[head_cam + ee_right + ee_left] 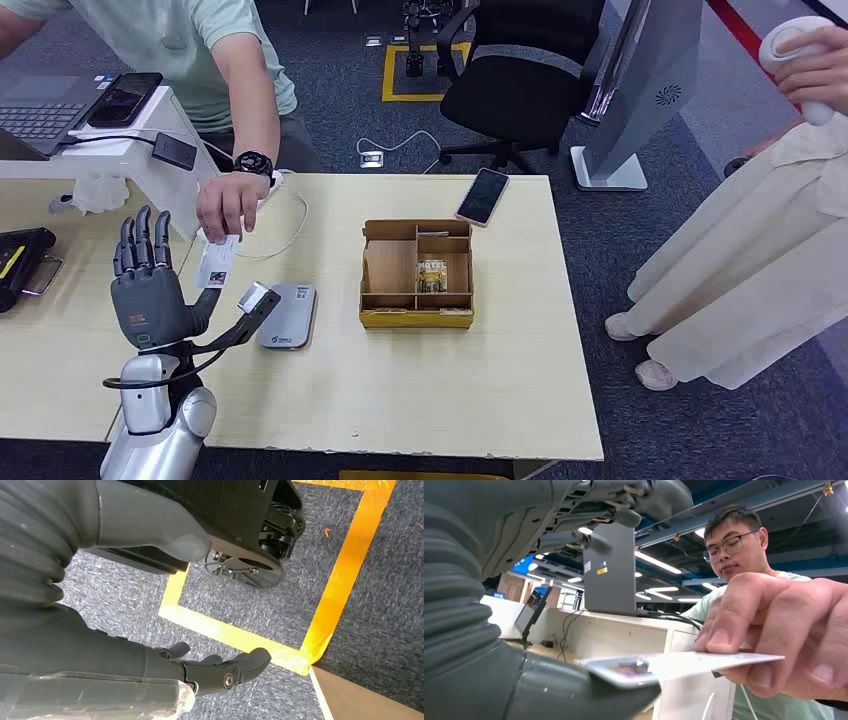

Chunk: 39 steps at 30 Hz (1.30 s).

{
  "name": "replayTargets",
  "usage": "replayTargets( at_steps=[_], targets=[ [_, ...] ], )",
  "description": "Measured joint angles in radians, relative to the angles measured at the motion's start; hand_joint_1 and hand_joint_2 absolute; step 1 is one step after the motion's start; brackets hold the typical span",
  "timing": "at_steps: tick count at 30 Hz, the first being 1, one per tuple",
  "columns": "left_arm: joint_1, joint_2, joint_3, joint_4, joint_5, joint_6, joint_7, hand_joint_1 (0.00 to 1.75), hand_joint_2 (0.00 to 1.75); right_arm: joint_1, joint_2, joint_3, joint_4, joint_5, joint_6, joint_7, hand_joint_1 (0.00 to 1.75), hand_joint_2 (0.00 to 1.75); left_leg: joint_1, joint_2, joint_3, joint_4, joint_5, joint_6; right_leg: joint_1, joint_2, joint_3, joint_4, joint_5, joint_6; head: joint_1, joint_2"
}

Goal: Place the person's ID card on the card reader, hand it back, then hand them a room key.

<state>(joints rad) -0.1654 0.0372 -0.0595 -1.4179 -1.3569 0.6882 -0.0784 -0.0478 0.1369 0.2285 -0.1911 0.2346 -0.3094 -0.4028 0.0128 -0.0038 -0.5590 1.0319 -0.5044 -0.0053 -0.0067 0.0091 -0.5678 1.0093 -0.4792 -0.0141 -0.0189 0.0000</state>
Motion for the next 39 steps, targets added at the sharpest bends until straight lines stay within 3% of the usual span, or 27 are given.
replayTargets(
  at_steps=[39],
  targets=[
    [0.02,-0.006,0.001,0.004,0.022,0.002,-0.066,1.75,1.75,-0.001,0.005,-0.017,0.0,0.016,-0.001,-0.001,0.0,1.75,0.0,0.0,0.0,0.0,0.0,0.0,0.0,0.0,0.0,0.0,0.0,0.0,0.0,0.0]
  ],
)
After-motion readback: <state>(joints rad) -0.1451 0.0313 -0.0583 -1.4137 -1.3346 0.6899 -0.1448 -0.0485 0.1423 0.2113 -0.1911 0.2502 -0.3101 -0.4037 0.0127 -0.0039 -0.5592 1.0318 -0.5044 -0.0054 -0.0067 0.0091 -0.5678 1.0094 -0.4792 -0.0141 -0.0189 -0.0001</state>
